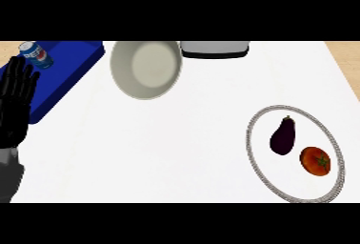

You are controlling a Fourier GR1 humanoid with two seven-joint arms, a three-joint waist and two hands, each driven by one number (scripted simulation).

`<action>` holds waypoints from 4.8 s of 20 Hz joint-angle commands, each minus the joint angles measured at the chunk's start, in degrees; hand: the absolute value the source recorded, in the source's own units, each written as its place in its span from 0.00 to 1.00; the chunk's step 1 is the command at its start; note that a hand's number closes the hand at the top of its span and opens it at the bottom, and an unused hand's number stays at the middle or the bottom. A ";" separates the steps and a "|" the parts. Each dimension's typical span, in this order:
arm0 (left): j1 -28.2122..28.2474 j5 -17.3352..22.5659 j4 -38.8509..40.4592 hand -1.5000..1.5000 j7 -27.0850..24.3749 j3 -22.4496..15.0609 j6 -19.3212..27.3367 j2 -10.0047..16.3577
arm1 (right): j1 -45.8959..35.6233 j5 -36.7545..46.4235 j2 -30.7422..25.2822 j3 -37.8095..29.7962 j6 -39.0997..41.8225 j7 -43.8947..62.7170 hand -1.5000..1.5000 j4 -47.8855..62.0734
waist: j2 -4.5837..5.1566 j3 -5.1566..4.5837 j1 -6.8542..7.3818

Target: Pick the tomato from the placemat and place it in the bowl

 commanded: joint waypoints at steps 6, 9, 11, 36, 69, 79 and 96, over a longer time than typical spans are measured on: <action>0.71 -1.09 -1.58 0.50 0.02 0.19 -0.48 -1.63 | -9.88 5.63 1.72 5.66 -1.57 -10.38 0.00 10.79 | 0.01 -0.03 1.01; -1.87 -2.03 0.08 0.50 1.56 -0.17 0.38 -2.33 | -10.63 10.22 6.68 11.50 -4.95 -7.08 0.00 9.67 | 0.02 -0.03 0.63; -5.68 -0.72 3.80 0.50 2.44 1.97 -2.94 0.20 | -15.50 11.67 7.49 12.51 -4.96 -6.70 0.00 14.27 | 0.16 -0.04 0.68; -5.43 -6.84 4.03 0.50 0.80 2.09 -1.58 -5.75 | -32.49 22.09 19.40 22.03 -10.81 -5.95 0.00 32.35 | 0.11 -0.06 0.34; -6.90 -8.49 0.56 0.50 3.54 2.54 -5.95 -7.92 | -70.17 34.93 17.70 16.36 -10.20 27.77 1.00 49.13 | 1.55 -0.54 7.39; -6.65 -9.45 1.65 0.50 1.74 1.88 -5.46 -9.53 | -92.06 44.42 24.25 18.91 -12.72 39.70 1.00 62.39 | 1.73 -0.05 6.46; -2.31 -9.08 1.71 0.50 2.45 6.26 -5.03 -7.69 | -104.30 28.84 32.58 10.93 2.21 20.09 1.00 55.53 | -0.64 -0.14 -0.31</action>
